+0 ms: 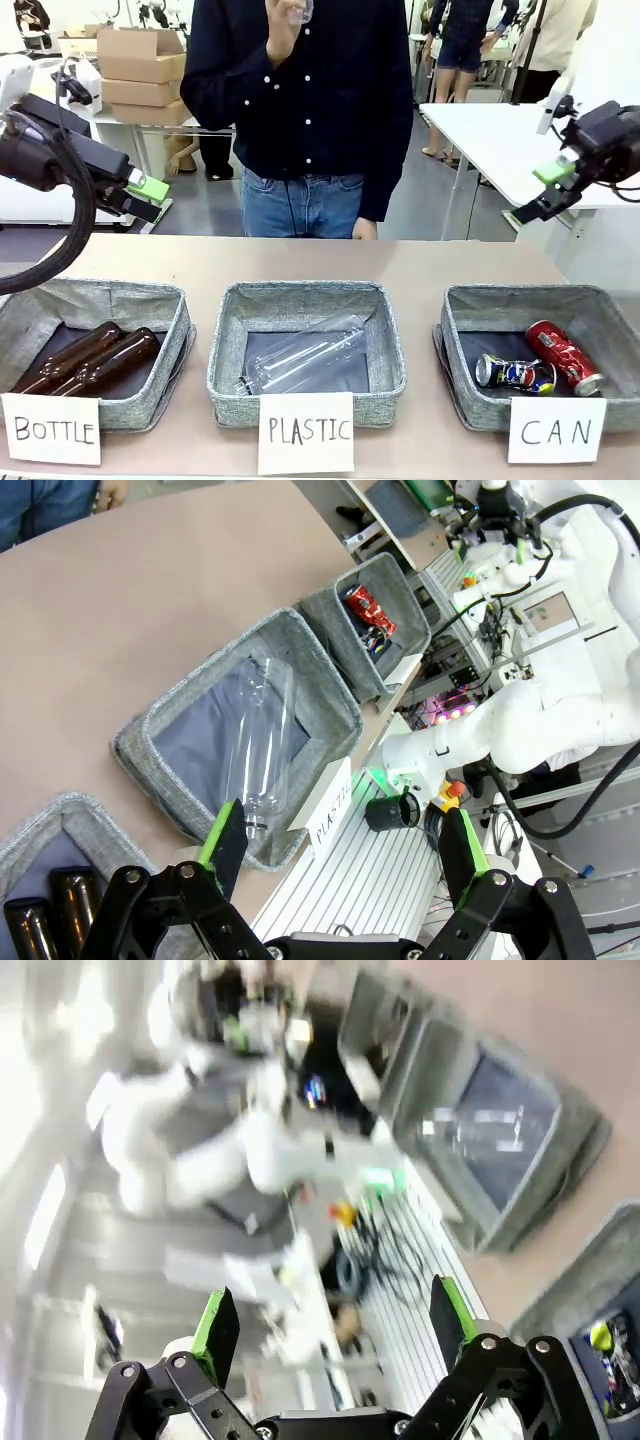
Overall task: Sort the can waste into the basket.
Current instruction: Pick up the can waste from the table and place it in the right Fabric basket.
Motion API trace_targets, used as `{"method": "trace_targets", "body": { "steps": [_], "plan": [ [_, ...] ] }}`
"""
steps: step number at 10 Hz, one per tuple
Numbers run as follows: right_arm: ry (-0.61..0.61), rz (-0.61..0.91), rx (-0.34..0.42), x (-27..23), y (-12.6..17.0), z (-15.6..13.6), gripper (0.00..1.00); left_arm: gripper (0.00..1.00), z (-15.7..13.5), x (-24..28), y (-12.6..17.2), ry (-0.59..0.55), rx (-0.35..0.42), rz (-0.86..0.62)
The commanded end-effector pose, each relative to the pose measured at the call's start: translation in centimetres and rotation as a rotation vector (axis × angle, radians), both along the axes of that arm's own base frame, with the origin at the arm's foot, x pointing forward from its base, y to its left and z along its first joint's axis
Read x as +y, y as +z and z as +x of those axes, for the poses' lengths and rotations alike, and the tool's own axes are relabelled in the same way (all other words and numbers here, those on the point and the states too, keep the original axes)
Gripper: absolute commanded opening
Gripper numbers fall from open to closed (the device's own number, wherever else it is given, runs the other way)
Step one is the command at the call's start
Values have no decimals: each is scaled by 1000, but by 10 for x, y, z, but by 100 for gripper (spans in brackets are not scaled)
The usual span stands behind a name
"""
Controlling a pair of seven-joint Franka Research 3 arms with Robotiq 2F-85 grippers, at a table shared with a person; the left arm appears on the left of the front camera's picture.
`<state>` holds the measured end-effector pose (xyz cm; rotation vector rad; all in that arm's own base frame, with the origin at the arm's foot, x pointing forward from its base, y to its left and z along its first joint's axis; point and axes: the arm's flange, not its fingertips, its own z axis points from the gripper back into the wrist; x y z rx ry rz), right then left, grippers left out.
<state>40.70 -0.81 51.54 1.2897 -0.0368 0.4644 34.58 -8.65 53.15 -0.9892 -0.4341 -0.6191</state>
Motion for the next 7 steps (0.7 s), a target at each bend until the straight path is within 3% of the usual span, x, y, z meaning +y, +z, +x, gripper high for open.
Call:
{"method": "trace_targets", "body": {
  "steps": [1,2,3,7],
  "plan": [
    [-769,168,25,31,-6,-5,100,100,0,1,0,4,-11,-7],
    [-827,68,-24,44,-11,-3,100,100,0,1,0,4,-11,-7],
    [-162,36,36,-2,-7,8,100,100,0,1,0,4,-11,-7],
    [-162,36,36,-2,-7,8,100,100,0,1,0,4,-11,-7]
  ]
}}
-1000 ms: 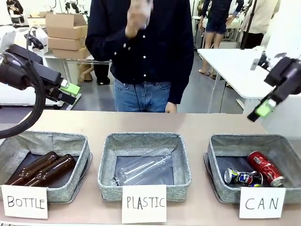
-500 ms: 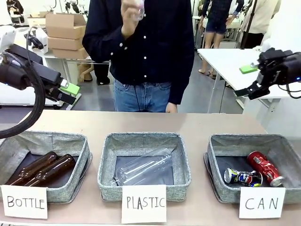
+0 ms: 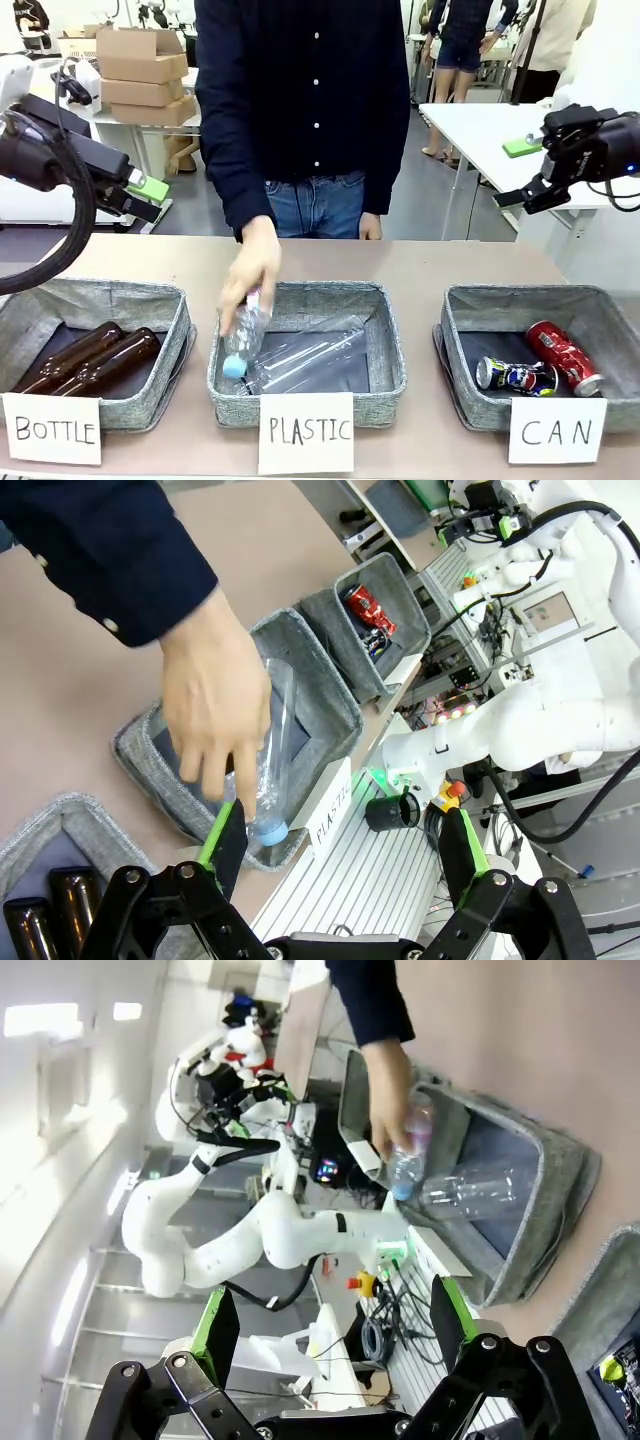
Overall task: Sort the can waste into the basket.
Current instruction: Pick up the can waste from the table and place it in the right Fabric basket.
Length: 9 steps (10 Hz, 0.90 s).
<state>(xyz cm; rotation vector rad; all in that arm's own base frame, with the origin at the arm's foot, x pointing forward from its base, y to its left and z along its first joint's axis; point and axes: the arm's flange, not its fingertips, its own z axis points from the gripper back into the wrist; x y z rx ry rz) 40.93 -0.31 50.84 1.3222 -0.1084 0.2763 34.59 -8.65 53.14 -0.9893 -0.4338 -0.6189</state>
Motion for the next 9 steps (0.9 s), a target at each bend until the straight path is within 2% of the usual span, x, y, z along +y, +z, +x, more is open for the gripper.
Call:
{"method": "trace_targets", "body": {
  "steps": [1,9],
  "plan": [
    [13,-1,-23,-7,0,5,100,100,0,1,0,4,-12,-7],
    [13,-1,-23,-7,0,5,100,100,0,1,0,4,-12,-7]
  ]
}}
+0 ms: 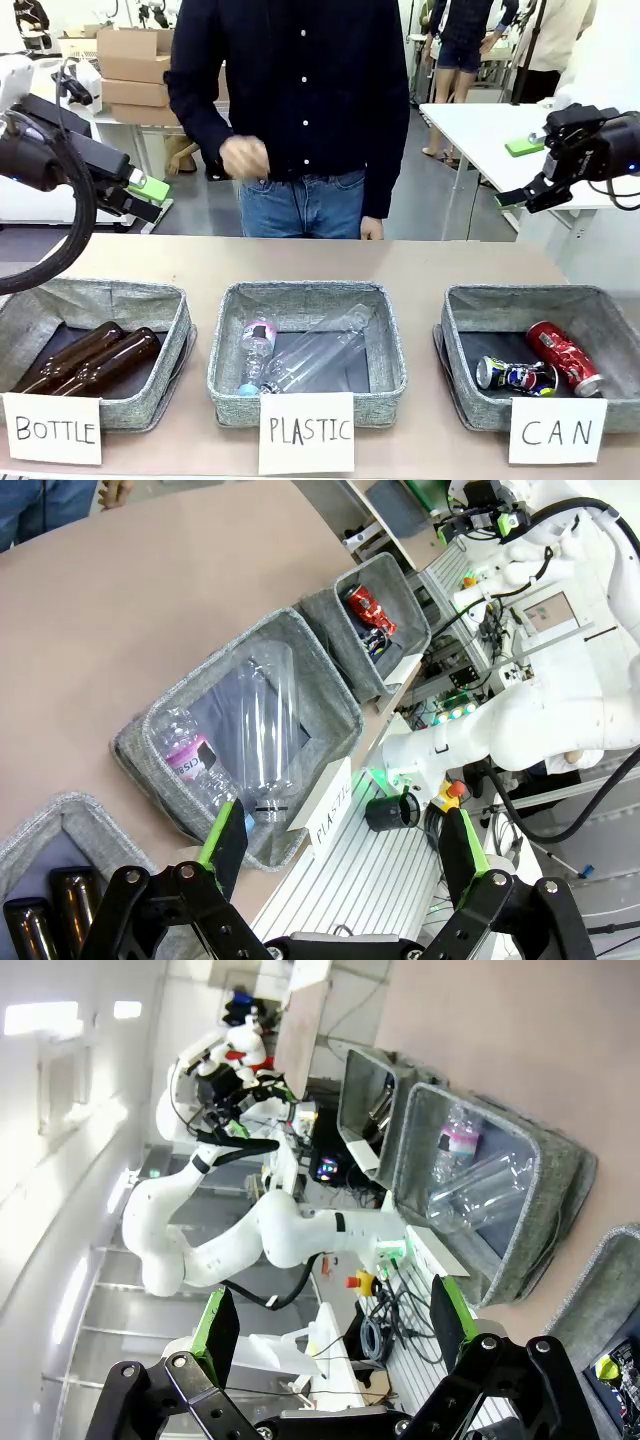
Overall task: Sort the can waste into the basket.
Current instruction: Pick up the can waste from the table and place it in the right Fabric basket.
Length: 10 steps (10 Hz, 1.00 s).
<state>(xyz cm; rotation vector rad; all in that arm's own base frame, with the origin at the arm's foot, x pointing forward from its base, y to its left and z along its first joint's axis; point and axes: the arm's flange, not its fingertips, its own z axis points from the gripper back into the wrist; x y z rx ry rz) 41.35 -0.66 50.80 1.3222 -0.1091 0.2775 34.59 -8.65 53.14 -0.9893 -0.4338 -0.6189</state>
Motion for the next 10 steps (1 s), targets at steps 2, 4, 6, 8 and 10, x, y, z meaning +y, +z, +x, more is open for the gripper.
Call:
{"method": "trace_targets", "body": {
  "steps": [2,4,6,8,10],
  "plan": [
    [13,-1,-22,-4,1,1,100,100,0,1,0,4,-11,-7],
    [13,-1,-22,-4,1,1,100,100,0,1,0,4,-11,-7],
    [13,-1,-22,-4,1,1,100,100,0,1,0,4,-11,-7],
    [13,-1,-22,-4,1,1,100,100,0,1,0,4,-11,-7],
    [13,-1,-22,-4,1,1,100,100,0,1,0,4,-11,-7]
  ]
}}
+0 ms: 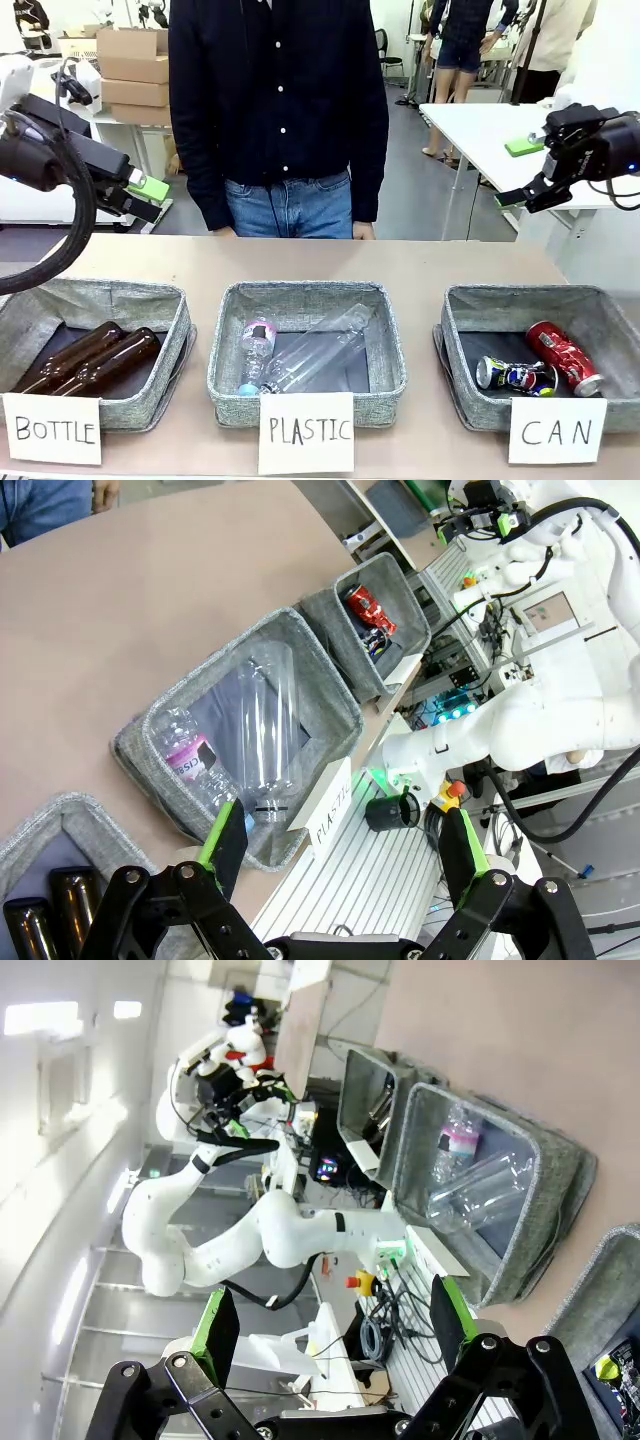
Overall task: Sort the can waste into the basket.
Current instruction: Pick up the can waste from the table and place it in the right Fabric basket.
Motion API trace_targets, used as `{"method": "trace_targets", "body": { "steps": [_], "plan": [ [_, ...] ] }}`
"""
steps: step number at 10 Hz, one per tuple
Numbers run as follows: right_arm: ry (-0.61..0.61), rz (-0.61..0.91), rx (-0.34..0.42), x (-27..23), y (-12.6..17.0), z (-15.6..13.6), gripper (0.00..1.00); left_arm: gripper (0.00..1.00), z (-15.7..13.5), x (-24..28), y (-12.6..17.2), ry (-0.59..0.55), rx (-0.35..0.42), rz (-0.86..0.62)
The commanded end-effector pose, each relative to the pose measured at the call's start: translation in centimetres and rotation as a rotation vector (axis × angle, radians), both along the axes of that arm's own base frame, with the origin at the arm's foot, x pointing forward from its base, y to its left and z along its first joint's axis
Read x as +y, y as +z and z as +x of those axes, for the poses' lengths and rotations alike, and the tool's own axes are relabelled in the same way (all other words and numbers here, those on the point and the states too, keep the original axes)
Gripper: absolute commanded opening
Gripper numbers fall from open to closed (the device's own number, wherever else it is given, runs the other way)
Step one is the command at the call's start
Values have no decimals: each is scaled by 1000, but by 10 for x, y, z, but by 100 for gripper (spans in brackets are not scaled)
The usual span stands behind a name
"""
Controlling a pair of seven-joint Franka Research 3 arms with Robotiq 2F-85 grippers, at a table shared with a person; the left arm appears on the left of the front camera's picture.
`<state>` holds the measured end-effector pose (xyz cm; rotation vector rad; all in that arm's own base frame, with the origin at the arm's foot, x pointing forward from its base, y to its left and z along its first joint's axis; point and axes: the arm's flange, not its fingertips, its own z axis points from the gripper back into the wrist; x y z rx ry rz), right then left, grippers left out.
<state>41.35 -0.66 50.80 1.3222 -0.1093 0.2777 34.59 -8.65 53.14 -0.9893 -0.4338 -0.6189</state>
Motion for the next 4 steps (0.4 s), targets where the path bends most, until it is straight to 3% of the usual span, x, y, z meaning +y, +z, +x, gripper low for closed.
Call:
{"method": "trace_targets", "body": {
  "steps": [1,4],
  "plan": [
    [13,-1,-22,-4,1,1,100,100,0,1,0,4,-11,-7],
    [13,-1,-22,-4,1,1,100,100,0,1,0,4,-11,-7]
  ]
}}
